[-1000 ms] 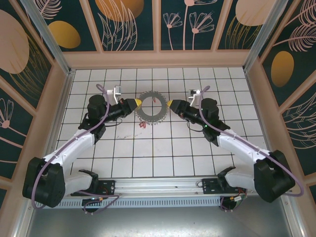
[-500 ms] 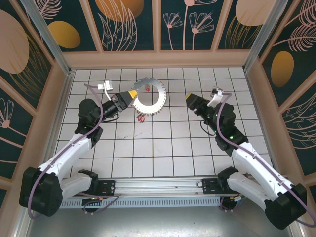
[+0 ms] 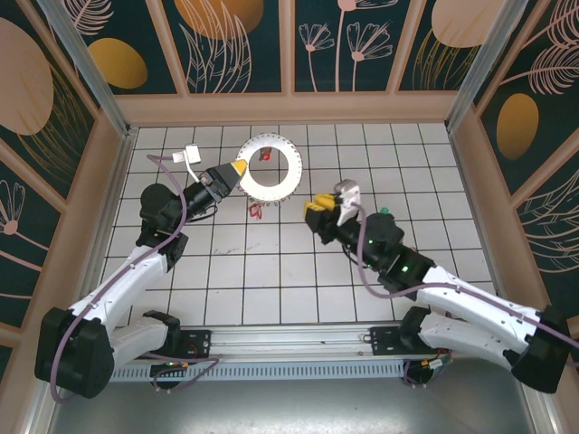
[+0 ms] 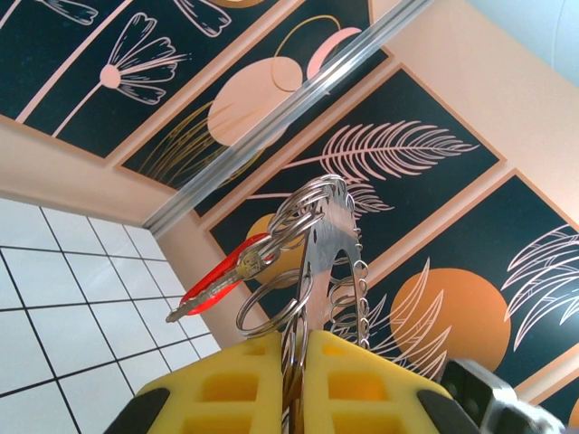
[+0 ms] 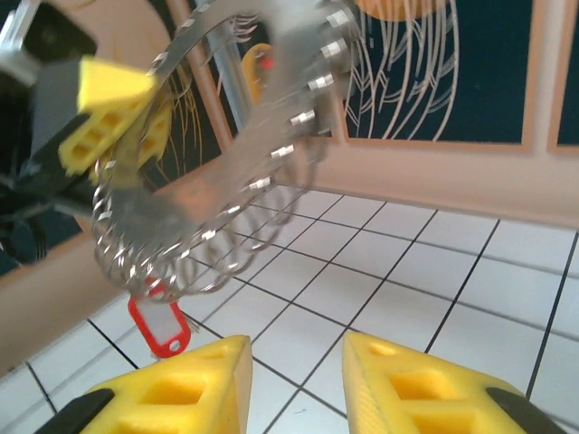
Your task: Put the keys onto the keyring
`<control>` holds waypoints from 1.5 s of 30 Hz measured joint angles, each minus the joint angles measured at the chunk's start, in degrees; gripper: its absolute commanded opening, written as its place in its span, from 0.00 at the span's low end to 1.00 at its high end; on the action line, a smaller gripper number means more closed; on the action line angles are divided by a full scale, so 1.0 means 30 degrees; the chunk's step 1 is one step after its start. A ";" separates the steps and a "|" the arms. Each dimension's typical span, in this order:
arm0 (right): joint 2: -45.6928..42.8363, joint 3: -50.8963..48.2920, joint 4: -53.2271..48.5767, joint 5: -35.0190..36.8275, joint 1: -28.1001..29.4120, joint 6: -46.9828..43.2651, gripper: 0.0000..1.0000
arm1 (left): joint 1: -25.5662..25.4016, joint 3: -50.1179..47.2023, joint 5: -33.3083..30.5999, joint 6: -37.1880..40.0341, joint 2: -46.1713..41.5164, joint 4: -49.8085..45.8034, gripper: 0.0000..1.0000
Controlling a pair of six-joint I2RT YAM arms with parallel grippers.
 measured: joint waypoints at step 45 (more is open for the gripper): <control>0.6572 0.0277 0.9639 0.4138 0.3810 -1.0061 0.14 | 0.0000 -0.0430 -0.2324 -0.0444 -0.0219 0.0051 0.00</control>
